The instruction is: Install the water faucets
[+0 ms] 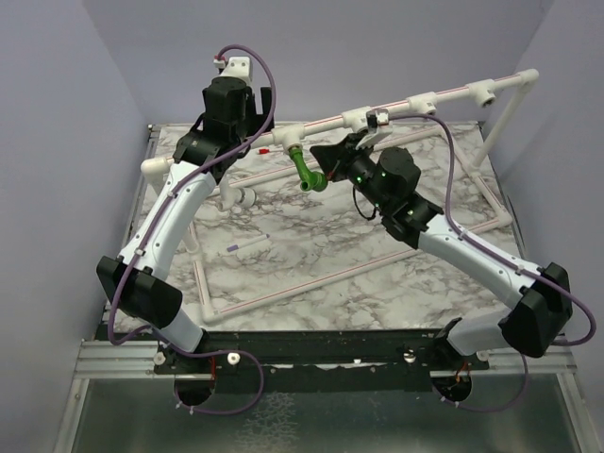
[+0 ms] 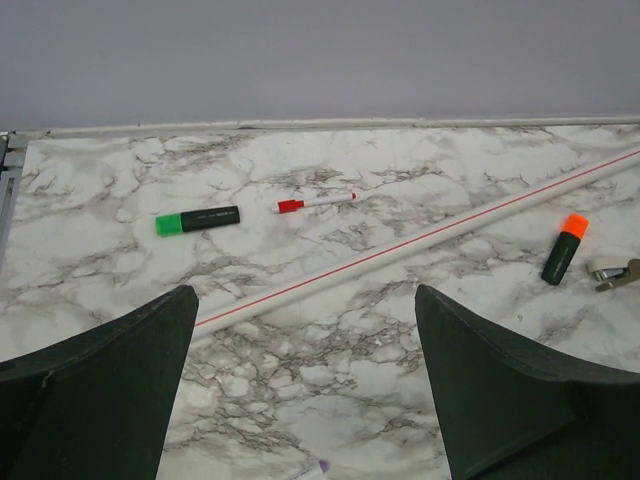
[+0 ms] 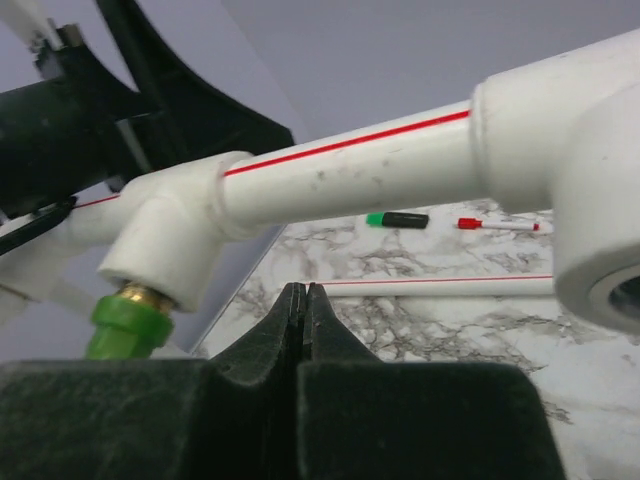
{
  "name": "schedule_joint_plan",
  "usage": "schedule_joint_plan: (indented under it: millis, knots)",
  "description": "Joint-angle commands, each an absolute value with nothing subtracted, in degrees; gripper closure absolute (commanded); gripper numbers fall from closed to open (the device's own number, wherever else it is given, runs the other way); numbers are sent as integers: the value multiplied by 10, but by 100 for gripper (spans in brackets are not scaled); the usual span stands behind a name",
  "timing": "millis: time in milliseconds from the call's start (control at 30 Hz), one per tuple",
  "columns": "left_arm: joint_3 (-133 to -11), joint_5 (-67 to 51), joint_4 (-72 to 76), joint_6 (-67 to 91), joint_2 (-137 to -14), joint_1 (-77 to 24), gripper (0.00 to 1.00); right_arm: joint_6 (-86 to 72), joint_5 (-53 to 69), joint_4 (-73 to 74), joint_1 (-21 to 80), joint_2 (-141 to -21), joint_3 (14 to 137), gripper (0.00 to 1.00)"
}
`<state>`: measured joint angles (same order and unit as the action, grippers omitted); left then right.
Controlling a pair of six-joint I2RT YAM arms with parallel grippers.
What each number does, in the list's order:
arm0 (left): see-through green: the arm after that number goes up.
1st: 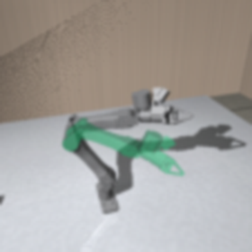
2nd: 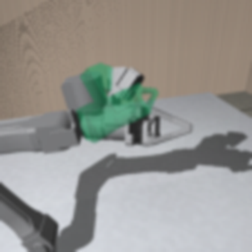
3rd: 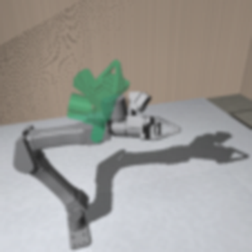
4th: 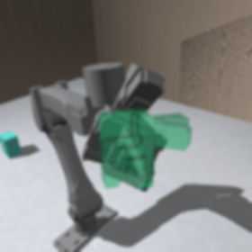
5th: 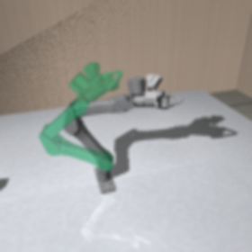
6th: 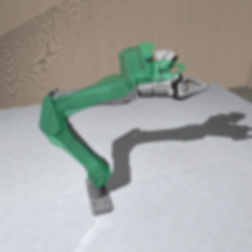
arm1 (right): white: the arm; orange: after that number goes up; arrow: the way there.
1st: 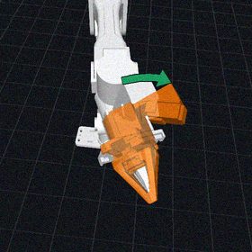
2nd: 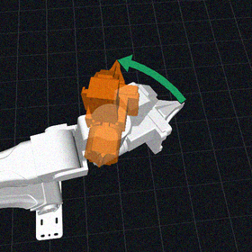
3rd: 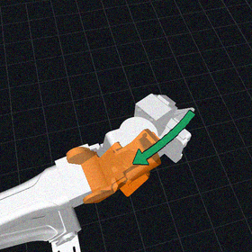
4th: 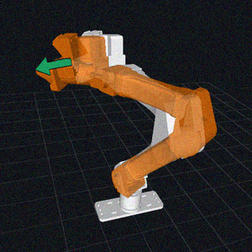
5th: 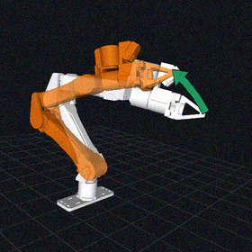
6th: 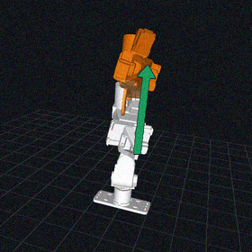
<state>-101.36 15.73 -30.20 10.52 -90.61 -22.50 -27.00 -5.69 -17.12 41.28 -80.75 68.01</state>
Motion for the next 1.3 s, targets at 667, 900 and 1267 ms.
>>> schedule_joint_plan:
  millis: [667, 900, 1267]
  knots:
    - [-1019, 133, -328, 109, -909, -232, 9, -327, -227, -66, 425, -630, 396, 99]
    - [-1017, 136, -327, 108, -907, -232, 9, -304, -130, -161, 440, -705, 480, 100]
    - [-1014, 136, -329, 109, -903, -232, 9, -206, -116, -177, 543, -784, 712, 100]
